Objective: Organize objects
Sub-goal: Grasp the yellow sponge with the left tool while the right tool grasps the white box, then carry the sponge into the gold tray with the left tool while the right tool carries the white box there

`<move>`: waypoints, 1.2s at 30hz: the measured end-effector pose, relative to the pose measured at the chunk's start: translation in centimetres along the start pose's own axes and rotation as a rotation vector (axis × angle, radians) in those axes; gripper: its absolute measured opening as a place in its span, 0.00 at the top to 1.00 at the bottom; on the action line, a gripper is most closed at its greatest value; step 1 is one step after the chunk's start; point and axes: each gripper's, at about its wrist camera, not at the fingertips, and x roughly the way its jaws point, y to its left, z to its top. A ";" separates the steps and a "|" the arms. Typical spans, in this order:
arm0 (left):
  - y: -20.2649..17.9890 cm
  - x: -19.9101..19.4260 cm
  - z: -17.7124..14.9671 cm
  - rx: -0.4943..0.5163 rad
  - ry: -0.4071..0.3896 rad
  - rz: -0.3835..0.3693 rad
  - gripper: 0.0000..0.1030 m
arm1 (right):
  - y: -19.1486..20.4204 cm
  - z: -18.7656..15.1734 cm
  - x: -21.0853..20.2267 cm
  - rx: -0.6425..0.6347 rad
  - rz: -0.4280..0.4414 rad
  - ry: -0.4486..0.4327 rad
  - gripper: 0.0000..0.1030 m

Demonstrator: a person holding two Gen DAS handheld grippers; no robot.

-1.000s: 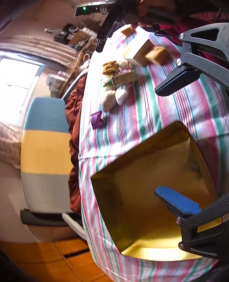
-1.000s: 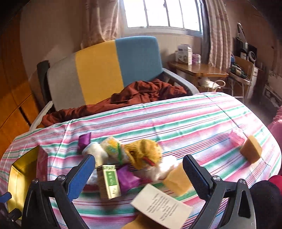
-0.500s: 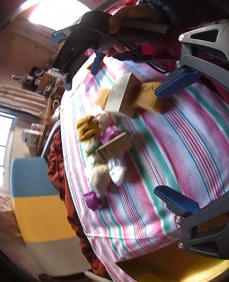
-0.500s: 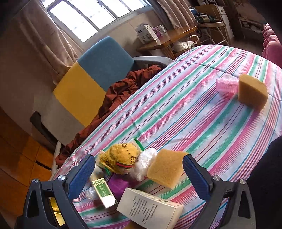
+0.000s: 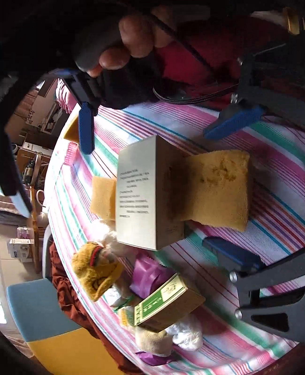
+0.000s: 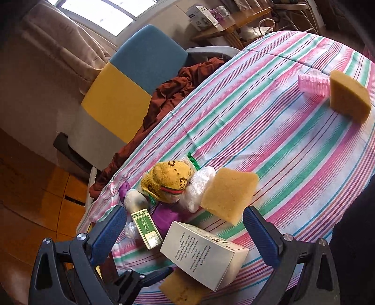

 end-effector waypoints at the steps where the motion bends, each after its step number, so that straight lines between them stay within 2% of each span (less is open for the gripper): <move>1: 0.7 0.5 -0.4 -0.040 0.019 -0.024 0.44 | 0.2 -0.1 0.2 -0.014 -0.004 0.013 0.01; 5: 2.4 -1.1 -1.9 -0.121 -0.039 -0.040 0.45 | 0.9 -0.3 1.1 -0.058 -0.034 0.065 0.01; 10: 5.0 -3.3 -5.3 -0.194 -0.080 0.027 0.44 | 1.8 -0.7 3.0 -0.123 -0.097 0.165 0.01; 15: 6.2 -5.3 -8.4 -0.242 -0.108 0.068 0.44 | 3.1 -1.8 5.4 -0.226 -0.191 0.289 0.01; 18: 6.7 -5.6 -9.2 -0.266 -0.120 0.076 0.44 | 4.0 -2.9 6.8 -0.307 -0.286 0.361 0.03; 23: 6.8 -5.5 -9.6 -0.280 -0.134 0.083 0.44 | 5.3 -5.0 8.3 -0.433 -0.397 0.445 0.16; 27: 6.9 -6.1 -10.5 -0.284 -0.144 0.091 0.45 | 5.9 -6.0 8.5 -0.477 -0.431 0.450 0.46; 30: 6.3 -6.0 -10.1 -0.297 -0.151 0.102 0.46 | 6.1 -6.7 8.3 -0.490 -0.436 0.441 0.48; 36: 6.4 -8.4 -10.3 -0.351 -0.196 0.110 0.46 | 6.8 -7.8 7.0 -0.474 -0.354 0.377 0.48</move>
